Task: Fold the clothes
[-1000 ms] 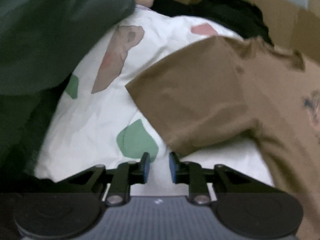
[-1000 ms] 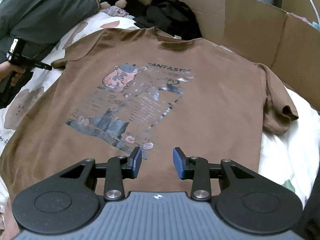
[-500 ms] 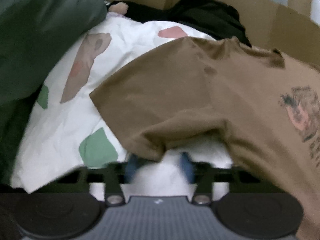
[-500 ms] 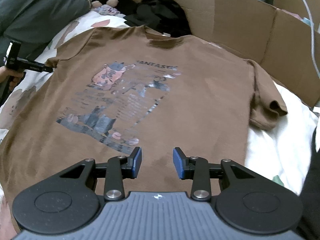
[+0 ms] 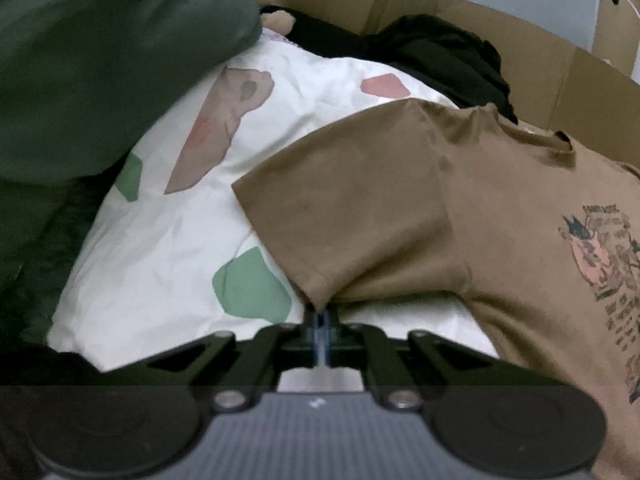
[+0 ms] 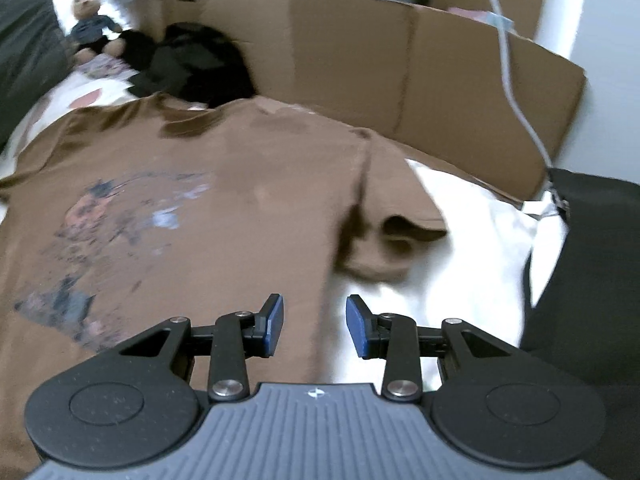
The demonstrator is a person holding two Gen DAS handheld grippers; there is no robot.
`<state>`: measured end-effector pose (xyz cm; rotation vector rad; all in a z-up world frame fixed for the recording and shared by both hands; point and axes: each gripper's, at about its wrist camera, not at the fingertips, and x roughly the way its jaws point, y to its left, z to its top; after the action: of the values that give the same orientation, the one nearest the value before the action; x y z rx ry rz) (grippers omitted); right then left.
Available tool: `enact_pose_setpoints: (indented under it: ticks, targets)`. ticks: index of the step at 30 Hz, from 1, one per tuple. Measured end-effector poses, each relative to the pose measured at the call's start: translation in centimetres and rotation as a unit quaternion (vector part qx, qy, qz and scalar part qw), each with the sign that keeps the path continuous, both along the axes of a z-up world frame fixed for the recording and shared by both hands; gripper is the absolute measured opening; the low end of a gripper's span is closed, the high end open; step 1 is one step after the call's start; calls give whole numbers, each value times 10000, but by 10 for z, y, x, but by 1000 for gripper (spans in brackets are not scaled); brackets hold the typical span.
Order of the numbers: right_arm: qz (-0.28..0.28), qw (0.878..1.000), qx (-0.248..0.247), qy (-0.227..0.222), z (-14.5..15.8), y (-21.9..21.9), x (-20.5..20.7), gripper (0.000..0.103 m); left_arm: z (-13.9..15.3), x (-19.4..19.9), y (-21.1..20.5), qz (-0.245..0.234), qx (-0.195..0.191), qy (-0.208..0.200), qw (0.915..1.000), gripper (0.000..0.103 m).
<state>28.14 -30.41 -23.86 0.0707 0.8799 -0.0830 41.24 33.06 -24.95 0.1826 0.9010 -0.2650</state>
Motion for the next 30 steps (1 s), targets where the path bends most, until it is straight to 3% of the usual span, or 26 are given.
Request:
enact_pose_setpoints:
  ticks: [5, 6, 8, 11, 17, 25, 26, 29, 30]
  targets:
    - [-356, 9993, 124, -6, -6, -27, 14, 39, -2, -1, -5, 22, 312, -35, 9995, 6]
    - [-397, 9991, 137, 7, -8, -31, 16, 39, 1, -2, -6, 69, 335, -162, 9993, 12]
    - [-428, 9990, 129, 86, -15, -38, 22, 39, 7, -4, -5, 210, 253, -346, 9989, 19]
    - [-491, 9984, 187, 193, -26, -45, 28, 39, 19, -5, -7, 299, 5, -565, 9980, 21]
    - [-823, 9937, 727, 201, -45, -60, 40, 39, 32, -5, -31, 16, -28, -820, 9966, 29]
    - [-1246, 9836, 1270, 282, -63, -78, 56, 39, 27, 0, -56, -249, 28, -787, 9966, 32]
    - [-1229, 9832, 1314, 303, -64, -78, 57, 38, 27, 0, -59, -283, 13, -792, 9965, 32]
    - [-1076, 9843, 1359, 332, -67, -79, 61, 14, 28, -1, -64, -377, -10, -812, 9960, 32]
    - [-1015, 9850, 1357, 334, -67, -80, 61, 10, 28, -1, -65, -393, -14, -815, 9959, 33]
